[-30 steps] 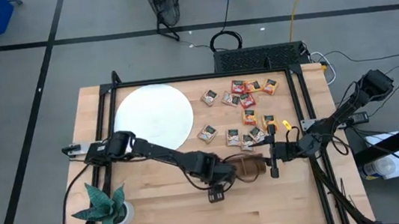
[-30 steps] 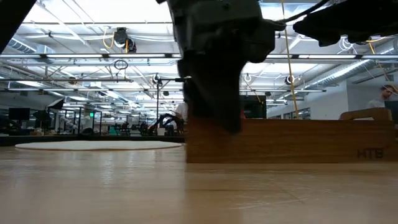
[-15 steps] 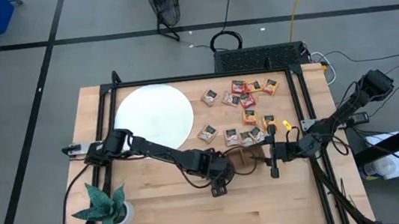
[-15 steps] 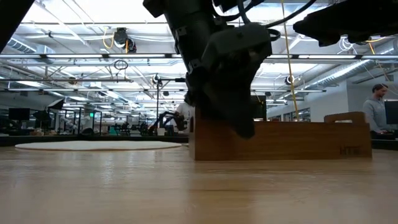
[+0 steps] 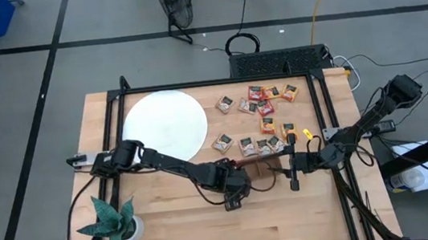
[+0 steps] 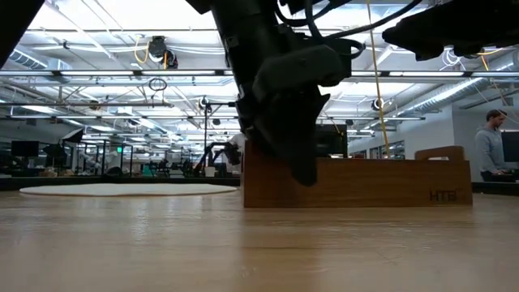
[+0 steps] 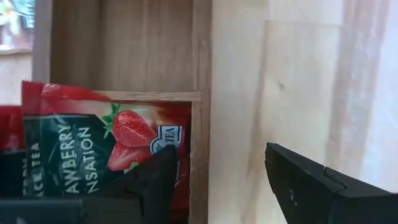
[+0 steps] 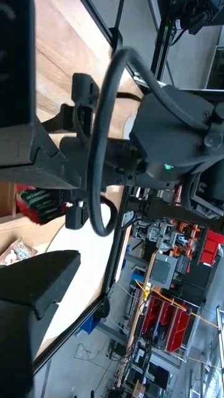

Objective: Pick & Place Tea
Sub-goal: Put the red tea bag into the left section of the wooden organizer

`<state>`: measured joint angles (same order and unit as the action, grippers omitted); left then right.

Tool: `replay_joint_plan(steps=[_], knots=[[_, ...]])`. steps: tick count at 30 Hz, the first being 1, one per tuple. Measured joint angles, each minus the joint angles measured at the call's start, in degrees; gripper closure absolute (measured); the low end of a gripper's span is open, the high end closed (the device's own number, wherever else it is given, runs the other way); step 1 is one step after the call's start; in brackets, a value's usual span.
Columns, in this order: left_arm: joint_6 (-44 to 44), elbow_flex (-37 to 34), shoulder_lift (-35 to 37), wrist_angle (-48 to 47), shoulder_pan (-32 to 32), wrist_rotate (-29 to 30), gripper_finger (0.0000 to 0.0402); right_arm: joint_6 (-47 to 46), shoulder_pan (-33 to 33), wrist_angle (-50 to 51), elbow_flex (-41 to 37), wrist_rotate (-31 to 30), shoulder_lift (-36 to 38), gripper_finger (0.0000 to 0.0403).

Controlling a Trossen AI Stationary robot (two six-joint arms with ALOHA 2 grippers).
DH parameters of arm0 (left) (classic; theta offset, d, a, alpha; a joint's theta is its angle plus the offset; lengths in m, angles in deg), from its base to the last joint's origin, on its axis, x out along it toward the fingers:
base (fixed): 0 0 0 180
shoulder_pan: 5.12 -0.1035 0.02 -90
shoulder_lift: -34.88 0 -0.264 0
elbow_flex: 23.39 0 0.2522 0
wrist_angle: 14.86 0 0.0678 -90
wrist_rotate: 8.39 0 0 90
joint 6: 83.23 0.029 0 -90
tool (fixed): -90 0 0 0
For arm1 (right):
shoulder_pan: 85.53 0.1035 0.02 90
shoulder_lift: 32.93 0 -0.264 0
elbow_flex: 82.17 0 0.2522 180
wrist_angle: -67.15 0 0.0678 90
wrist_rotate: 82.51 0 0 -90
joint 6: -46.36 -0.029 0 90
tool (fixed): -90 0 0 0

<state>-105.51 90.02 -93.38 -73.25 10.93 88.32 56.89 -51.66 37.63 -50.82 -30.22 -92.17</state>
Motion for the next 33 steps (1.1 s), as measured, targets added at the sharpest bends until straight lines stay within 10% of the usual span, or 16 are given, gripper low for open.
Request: replay_joint_plan(steps=[21, 29, 33], knots=[[3.97, 10.50, 2.75, -8.06, 1.27, 1.35, 0.0156, -0.68, 0.00, 0.88, 0.01, 0.00, -0.01, 0.0248], [14.99, 9.69, 12.47, -5.74, 6.51, 24.31, 0.0156, -3.61, -0.04, 6.82, 0.02, -6.42, -0.01, 0.0248], [24.89, 0.54, 17.10, 6.08, 7.23, 25.39, 0.0156, -6.77, -0.23, 9.74, 0.02, -9.04, -0.02, 0.0248]])
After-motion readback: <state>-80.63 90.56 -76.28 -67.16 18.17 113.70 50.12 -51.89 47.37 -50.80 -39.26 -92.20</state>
